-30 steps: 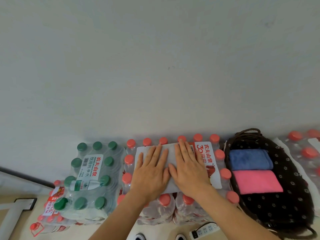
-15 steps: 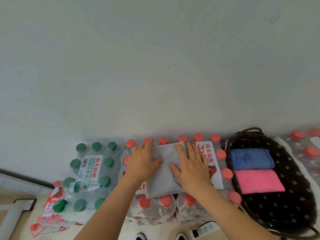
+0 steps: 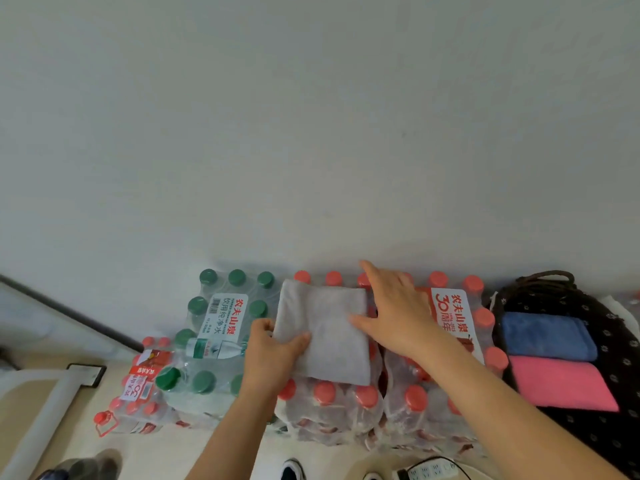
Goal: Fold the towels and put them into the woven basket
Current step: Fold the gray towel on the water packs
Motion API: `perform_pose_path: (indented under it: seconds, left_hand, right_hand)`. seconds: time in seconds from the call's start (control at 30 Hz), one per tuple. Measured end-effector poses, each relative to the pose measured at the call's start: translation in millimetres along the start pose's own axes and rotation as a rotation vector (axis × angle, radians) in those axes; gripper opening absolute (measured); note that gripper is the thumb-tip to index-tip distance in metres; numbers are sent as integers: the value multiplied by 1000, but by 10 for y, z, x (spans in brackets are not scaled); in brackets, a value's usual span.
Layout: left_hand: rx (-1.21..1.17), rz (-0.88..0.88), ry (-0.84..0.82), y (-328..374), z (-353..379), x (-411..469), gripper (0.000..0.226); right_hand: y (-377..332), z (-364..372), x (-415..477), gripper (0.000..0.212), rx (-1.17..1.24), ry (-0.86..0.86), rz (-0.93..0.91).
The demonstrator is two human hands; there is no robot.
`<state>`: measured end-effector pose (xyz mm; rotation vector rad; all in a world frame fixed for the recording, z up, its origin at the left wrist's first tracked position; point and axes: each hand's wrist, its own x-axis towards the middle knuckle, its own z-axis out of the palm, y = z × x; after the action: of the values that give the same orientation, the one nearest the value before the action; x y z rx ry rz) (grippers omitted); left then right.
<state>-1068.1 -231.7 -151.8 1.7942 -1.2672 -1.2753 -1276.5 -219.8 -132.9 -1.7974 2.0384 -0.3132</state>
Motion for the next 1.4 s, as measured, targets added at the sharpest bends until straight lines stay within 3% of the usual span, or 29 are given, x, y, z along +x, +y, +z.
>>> perform_pose_path:
  seconds: [0.07,0.13,0.2,0.3,0.4,0.5,0.7,0.77,0.83,0.87,0.93,1.03,1.1,1.23,1.33,1.4]
  left_hand:
    - [-8,52,38,-116,2,-95,54]
    - [14,127,35,-211,-9,-133,67]
    - [69,202,9,-272,-25,-126,76]
    - [177,295,-33,-320,-42,-113,72]
    - [370,291,-81,-323,-63,-59,37]
    - [315,260,-136,-274,-121,-15,26]
    - [86,91,-264,-175,-164,-63,47]
    - [-58,-11,-416,-131,-258,-87,64]
    - [-13,-62,-625,-91,-398,-100,86]
    - [150,-30,-688,-93,-456,-92,98]
    - [620,155,-614,-158,-515,-82,107]
    - [998,598,-190,-360,-494,-156,90]
    - [1052,773,-70,-460,-481,-199,86]
    - [974,1017,-203,-497,-447,-157,66]
    - [816,974,-255,-446,-474,-103,53]
    - [691,852,-297,-402,-557,-114,41]
  right_hand:
    - [-213,19,-118,79,-72,63,-251]
    - [-335,133,-260,77,-130,-56,-450]
    - [-348,288,-354,82,-229,-206,-514]
    - [-240,494,-387,83,-344,-195,-556]
    - [-171,568,-389,81,-413,-137,-531]
    - [-155,586,-404,83,-411,-121,-504]
    - [-115,520,-460,78,-393,-158,-461]
    - [-90,491,-480,72,-338,-185,-476]
    - [-66,474,-509,73,-334,-164,-499]
    - [-61,473,-515,77,-354,-160,-497]
    - [-50,493,-496,77,-379,-143,-490]
    - [-45,485,-467,65,-350,-106,-477]
    - [-33,464,-448,61,-312,-101,-470]
    - [-58,352,-404,57,-121,-192,-422]
    - [-94,216,-385,49,-78,-259,-377]
    - [-92,115,-397,29,-22,-299,-336]
